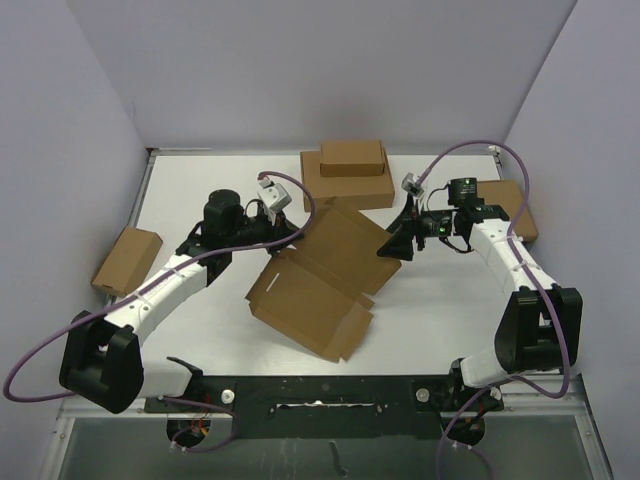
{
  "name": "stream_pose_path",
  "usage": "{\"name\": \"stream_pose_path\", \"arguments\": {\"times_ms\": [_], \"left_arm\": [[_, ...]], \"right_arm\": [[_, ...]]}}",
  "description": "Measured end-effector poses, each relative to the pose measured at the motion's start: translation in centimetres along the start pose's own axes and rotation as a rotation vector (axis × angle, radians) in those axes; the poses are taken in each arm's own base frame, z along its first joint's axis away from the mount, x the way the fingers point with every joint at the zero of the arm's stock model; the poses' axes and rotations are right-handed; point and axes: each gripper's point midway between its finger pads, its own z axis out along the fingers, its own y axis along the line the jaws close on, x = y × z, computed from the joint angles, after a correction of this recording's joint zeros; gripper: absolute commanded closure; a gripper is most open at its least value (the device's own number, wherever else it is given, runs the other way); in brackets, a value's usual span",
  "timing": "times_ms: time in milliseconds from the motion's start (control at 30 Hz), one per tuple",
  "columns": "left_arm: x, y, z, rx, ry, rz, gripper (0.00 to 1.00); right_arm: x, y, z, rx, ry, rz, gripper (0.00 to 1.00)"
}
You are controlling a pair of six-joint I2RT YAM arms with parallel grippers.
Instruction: Fold the paper box
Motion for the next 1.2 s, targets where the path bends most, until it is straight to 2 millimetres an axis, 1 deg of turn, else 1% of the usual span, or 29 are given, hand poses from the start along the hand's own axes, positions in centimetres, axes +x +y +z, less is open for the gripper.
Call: {"name": "stream_pose_path", "arguments": {"times_ms": [100, 167, 533, 767, 1033, 1200], "left_arm": [[-0.1, 0.0, 0.0, 0.000, -0.004, 0.003, 1.00], [-0.1, 0.0, 0.0, 0.000, -0.004, 0.003, 1.00], [-0.2, -0.5, 0.1, 0.011, -0.013, 0.014, 1.00], [-0.4, -0.5, -0.1, 0.006, -0.025, 0.023, 1.00], [-0.2, -0.4, -0.1, -0.002, -0.026, 0.021, 1.00], [-0.2, 0.0, -0.1, -0.026, -0.025, 0.019, 1.00]], "right_arm": [[-0.2, 0.1, 0.0, -0.007, -0.009, -0.002, 0.40], [-0.2, 0.2, 0.1, -0.013, -0.012, 0.001, 0.43], [0.0, 0.3, 0.5, -0.037, -0.012, 0.018, 0.44], [1.0, -0.4, 1.0, -0.050, 0.004, 0.062, 0.51], [1.1, -0.1, 0.9, -0.071, -0.004, 0.075, 0.61], [1.3, 0.0, 0.9, -0.084, -0.007, 0.081, 0.67]]}}
